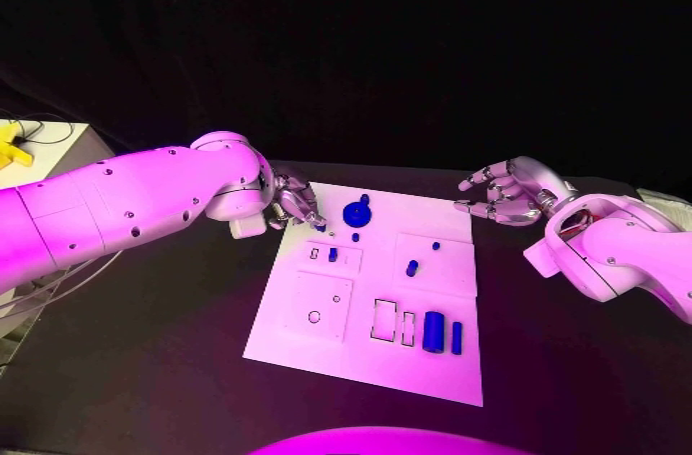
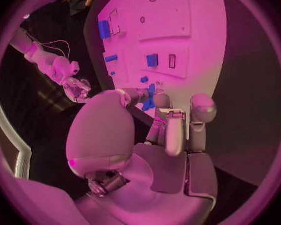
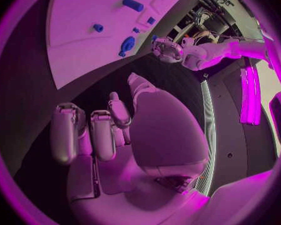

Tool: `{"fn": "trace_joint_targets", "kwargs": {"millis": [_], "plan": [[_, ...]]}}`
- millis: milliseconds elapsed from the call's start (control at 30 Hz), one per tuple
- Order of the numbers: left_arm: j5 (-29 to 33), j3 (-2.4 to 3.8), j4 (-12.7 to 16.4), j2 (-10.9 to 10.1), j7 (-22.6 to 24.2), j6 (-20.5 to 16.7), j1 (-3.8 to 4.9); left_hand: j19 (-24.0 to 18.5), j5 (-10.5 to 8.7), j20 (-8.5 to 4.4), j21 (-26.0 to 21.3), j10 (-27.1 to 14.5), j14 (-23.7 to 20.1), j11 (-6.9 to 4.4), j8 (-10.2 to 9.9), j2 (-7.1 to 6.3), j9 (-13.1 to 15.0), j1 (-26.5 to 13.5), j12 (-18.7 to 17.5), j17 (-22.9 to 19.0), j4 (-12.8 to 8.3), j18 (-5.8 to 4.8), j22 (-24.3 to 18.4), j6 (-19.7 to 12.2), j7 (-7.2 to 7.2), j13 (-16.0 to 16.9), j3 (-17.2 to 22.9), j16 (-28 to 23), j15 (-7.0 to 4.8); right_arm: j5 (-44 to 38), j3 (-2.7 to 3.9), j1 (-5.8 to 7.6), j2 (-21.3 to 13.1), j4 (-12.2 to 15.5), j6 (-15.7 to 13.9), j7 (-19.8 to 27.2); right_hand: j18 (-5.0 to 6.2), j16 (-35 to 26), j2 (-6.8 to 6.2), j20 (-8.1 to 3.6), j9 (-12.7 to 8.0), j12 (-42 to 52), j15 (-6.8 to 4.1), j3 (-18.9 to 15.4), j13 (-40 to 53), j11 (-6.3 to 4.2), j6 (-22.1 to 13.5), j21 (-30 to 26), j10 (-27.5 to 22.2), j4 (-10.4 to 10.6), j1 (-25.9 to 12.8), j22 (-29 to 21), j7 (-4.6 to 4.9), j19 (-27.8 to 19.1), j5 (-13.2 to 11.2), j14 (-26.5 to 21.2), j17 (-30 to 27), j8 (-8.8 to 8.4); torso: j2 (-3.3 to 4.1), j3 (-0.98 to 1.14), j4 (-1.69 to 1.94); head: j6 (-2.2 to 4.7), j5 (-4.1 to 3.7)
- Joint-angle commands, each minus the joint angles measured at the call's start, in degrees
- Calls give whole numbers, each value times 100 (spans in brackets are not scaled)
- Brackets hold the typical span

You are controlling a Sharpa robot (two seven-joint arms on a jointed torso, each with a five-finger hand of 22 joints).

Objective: Assemble the parts on the task board

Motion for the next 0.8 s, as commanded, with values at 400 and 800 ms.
{"fn": "trace_joint_targets", "kwargs": {"millis": [400, 800], "plan": [[-699, -90, 311, -110, 4, 105, -138, 56, 22, 1, 34, 48, 397, -6, -6, -26, 311, -1, 23, 793, -1116, -33, 13, 131, -80, 13, 1078, 21, -31, -28, 0, -3, -9, 5, 24, 42, 30, -27, -12, 35, -8, 13, 39, -32, -8, 18, -34, -16, -21, -1, -70, 785, 1, 6, 49, 312, 604, 35, 19, -9, -10, -32, 33], [-902, -117, 320, -96, -26, 381, -200, 64, 28, -2, 41, 65, 400, -10, -11, -28, 309, -6, 29, 805, -1124, -36, 27, 141, -84, 31, 1085, 25, -34, -28, 0, -3, -21, 11, 22, 45, 30, -27, -12, 35, -8, 13, 39, -32, -8, 18, -34, -16, -21, -1, -70, 785, 1, 6, 49, 312, 604, 35, 13, -3, -9, -93, 33]]}}
